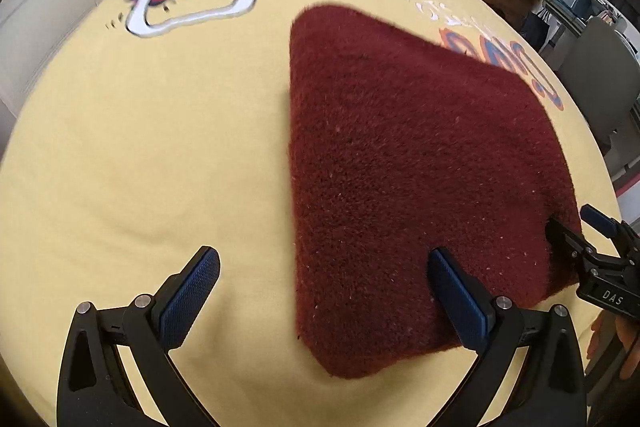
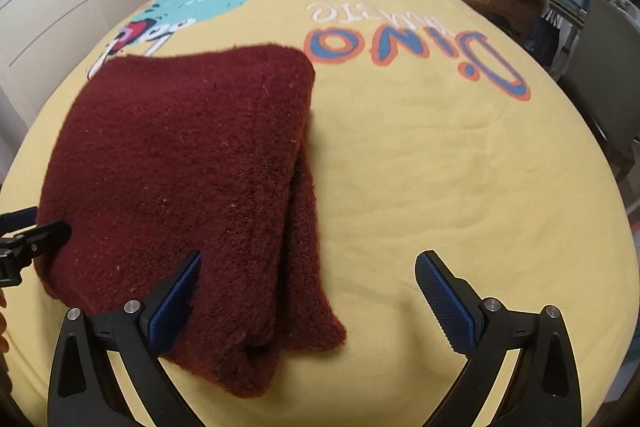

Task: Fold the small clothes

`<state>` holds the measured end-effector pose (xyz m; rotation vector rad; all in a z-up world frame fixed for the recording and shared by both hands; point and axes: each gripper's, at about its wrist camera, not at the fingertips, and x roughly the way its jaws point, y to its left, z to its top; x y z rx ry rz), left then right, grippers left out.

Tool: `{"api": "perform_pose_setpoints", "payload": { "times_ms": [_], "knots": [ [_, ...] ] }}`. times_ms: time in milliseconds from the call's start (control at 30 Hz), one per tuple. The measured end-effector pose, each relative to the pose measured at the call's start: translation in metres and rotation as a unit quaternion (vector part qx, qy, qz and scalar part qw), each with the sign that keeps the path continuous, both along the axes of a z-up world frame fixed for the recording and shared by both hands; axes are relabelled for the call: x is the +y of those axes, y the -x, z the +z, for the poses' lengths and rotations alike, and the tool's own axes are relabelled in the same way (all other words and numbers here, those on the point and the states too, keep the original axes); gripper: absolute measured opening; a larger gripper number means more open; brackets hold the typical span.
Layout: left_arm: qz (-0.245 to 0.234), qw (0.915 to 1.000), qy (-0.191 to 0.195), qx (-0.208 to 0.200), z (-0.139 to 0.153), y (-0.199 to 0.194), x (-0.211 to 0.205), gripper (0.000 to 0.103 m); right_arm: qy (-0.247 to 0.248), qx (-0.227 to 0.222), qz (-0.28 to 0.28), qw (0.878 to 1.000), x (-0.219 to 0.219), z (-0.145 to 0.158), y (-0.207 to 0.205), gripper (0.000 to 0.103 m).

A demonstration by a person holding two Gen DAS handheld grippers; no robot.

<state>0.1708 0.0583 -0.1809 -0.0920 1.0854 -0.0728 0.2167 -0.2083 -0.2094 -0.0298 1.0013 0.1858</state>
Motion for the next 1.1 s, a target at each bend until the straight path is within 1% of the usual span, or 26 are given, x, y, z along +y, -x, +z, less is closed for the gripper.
{"api": "perform_pose_setpoints", "payload": {
  "times_ms": [67, 167, 300, 367, 400, 467, 533, 700, 800, 867, 933, 1100],
  "knots": [
    [0.002, 0.9999, -0.014, -0.01, 0.011, 0.008, -0.001, 0.102, -0.008, -0.003, -0.003, 1.0, -0.001, 0.009, 0.004, 0.102],
    [0.003, 0.9994, -0.022, -0.029, 0.026, 0.023, 0.0, 0.102, -0.014, -0.012, -0.004, 1.0, -0.003, 0.028, 0.013, 0.102],
    [0.018, 0.9977, -0.034, -0.056, 0.052, 0.044, -0.001, 0.102, -0.012, -0.027, -0.002, 1.0, -0.009, 0.061, 0.027, 0.102],
    [0.03, 0.995, -0.061, -0.073, 0.064, 0.059, 0.0, 0.102, -0.01, -0.032, -0.002, 0.999, -0.014, 0.077, 0.036, 0.102],
    [0.033, 0.9941, -0.066, -0.08, 0.068, 0.063, 0.0, 0.102, -0.006, -0.038, -0.004, 0.999, -0.017, 0.084, 0.041, 0.102],
    [0.038, 0.9935, -0.062, -0.088, 0.078, 0.075, 0.003, 0.102, -0.002, -0.045, -0.009, 0.999, -0.023, 0.094, 0.05, 0.102],
    [0.043, 0.9935, -0.057, -0.089, 0.084, 0.084, 0.005, 0.102, 0.0, -0.052, -0.016, 0.999, -0.029, 0.103, 0.059, 0.102],
    [0.044, 0.9913, -0.071, -0.102, 0.095, 0.098, 0.006, 0.102, 0.022, -0.07, -0.031, 0.997, -0.042, 0.121, 0.086, 0.102],
    [0.049, 0.9898, -0.08, -0.107, 0.095, 0.099, 0.007, 0.102, 0.027, -0.073, -0.039, 0.996, -0.049, 0.127, 0.095, 0.102],
    [0.051, 0.9909, -0.071, -0.102, 0.091, 0.099, 0.009, 0.102, 0.037, -0.077, -0.043, 0.995, -0.051, 0.129, 0.101, 0.102],
    [0.053, 0.9911, -0.071, -0.1, 0.089, 0.1, 0.009, 0.102, 0.05, -0.082, -0.045, 0.994, -0.052, 0.13, 0.106, 0.102],
    [0.056, 0.9913, -0.067, -0.099, 0.088, 0.101, 0.013, 0.102, 0.058, -0.078, -0.046, 0.994, -0.053, 0.127, 0.112, 0.102]
  ]
}}
